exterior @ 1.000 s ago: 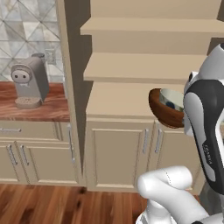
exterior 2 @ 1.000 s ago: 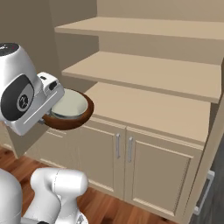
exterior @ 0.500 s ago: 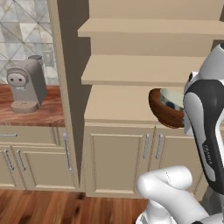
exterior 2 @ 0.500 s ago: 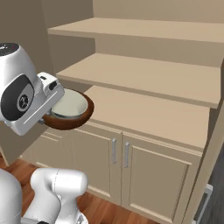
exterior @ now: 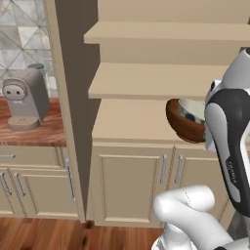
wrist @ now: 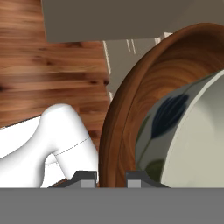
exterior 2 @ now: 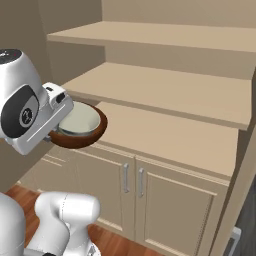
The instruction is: Pick up the bowls on the counter and stack them on top of one another in the open cabinet. Place the smaller bowl on top of the larger bowl.
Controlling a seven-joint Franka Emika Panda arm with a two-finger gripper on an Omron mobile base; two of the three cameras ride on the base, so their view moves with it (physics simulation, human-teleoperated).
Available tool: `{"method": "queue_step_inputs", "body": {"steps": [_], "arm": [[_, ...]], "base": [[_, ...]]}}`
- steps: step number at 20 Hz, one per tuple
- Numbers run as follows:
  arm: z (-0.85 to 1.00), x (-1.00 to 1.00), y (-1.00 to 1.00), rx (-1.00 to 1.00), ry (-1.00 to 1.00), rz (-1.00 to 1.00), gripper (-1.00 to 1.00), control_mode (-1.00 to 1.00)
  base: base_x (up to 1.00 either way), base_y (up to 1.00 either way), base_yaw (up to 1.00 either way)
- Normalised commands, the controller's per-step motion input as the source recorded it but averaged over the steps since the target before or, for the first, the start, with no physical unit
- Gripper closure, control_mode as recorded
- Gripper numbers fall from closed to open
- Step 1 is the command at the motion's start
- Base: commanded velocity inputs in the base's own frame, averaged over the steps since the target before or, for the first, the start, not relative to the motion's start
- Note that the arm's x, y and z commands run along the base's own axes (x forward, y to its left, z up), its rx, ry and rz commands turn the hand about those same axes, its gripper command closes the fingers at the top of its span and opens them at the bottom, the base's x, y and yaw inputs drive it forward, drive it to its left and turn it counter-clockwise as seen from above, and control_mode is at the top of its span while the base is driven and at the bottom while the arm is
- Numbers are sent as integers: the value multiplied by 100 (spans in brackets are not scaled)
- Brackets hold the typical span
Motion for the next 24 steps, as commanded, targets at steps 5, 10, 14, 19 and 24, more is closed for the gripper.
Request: {"method": "queue_step_inputs", "body": {"steps": [5,10,14,19,24], "arm": [[0,0,0,0,0,0,100,100],[0,0,0,0,0,0,100,100],[0,0,0,0,0,0,100,100],[0,0,0,0,0,0,100,100],[0,0,0,0,0,0,100,100]], "base": [[23,-24,0],[13,-16,0],[2,-11,-2],[0,-17,-9],[0,-19,-14]]}}
